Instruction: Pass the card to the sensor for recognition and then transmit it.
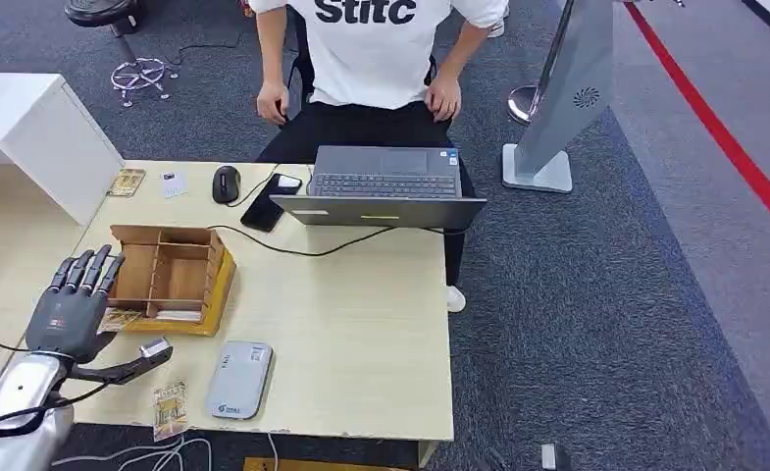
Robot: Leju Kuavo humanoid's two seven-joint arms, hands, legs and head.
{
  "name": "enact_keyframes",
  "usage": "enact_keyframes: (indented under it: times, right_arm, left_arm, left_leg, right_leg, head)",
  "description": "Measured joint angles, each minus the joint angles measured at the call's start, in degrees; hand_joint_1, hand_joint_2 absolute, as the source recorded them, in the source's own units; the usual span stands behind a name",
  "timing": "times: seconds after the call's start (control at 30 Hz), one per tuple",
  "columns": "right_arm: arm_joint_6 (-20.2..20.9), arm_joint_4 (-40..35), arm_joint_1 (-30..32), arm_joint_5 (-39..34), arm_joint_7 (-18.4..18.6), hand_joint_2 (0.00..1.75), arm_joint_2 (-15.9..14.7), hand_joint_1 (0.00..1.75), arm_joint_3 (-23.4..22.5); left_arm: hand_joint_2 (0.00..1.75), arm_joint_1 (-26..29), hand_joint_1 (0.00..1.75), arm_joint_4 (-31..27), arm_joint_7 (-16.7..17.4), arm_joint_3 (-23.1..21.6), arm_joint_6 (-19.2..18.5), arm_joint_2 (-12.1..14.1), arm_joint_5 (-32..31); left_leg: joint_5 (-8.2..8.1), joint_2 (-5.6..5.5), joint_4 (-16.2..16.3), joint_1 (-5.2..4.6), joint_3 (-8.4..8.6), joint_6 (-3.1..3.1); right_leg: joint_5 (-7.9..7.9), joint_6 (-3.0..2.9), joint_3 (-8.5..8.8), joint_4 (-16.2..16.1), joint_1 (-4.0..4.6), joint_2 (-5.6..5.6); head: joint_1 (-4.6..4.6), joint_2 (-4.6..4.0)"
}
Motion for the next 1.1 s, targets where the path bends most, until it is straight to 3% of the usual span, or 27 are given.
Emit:
enact_keyframes:
  times: [0.63, 0.67, 0.7, 0.73, 1.1]
  right_arm:
    - [0.57, 0.0, 0.12, -1.2, -0.26, 1.75, 0.0, 0.0, -0.02]
    - [0.59, 0.0, 0.14, -1.22, -0.28, 1.75, 0.0, 0.0, -0.02]
    - [0.61, 0.0, 0.14, -1.25, -0.28, 1.75, 0.0, 0.0, -0.02]
    - [0.61, 0.0, 0.16, -1.25, -0.28, 1.75, 0.0, 0.0, -0.02]
    - [0.7, 0.0, 0.28, -1.7, -0.28, 1.75, 0.0, 0.0, -0.02]
  left_arm:
    - [1.75, 1.93, 0.0, 0.24, 0.02, -0.55, -0.57, -0.61, 2.34]
    - [1.75, 2.0, 0.19, 0.24, 0.02, -0.55, -0.59, -0.63, 2.38]
    - [1.75, 2.11, 0.19, 0.22, 0.04, -0.55, -0.63, -0.63, 2.43]
    - [1.75, 2.19, 1.75, 0.2, 0.04, -0.55, -0.77, -0.7, 2.45]
    - [1.75, 2.41, 1.75, -0.92, -0.39, -0.55, -1.03, -1.09, 3.45]
  left_leg:
    - [0.0, 0.01, 0.0, 0.0, 0.0, 0.0]
    - [0.0, 0.01, 0.0, 0.0, 0.0, 0.0]
    - [0.0, 0.01, 0.0, 0.0, 0.0, 0.0]
    - [0.01, 0.01, 0.0, 0.0, 0.0, 0.0]
    - [0.01, -0.01, 0.0, 0.0, 0.0, -0.01]
  right_leg:
    - [0.0, 0.0, 0.01, 0.0, 0.0, 0.01]
    - [0.0, 0.0, 0.01, 0.0, 0.0, 0.01]
    - [0.0, 0.0, 0.01, 0.0, 0.0, 0.01]
    - [0.0, 0.0, 0.01, 0.0, 0.0, 0.01]
    - [0.0, 0.0, 0.01, 0.0, 0.0, 0.0]
  head:
    - [0.02, -0.02]
    - [0.0, 0.0]
    - [0.0, 0.0]
    - [0.0, 0.0]
    - [0.02, -0.02]
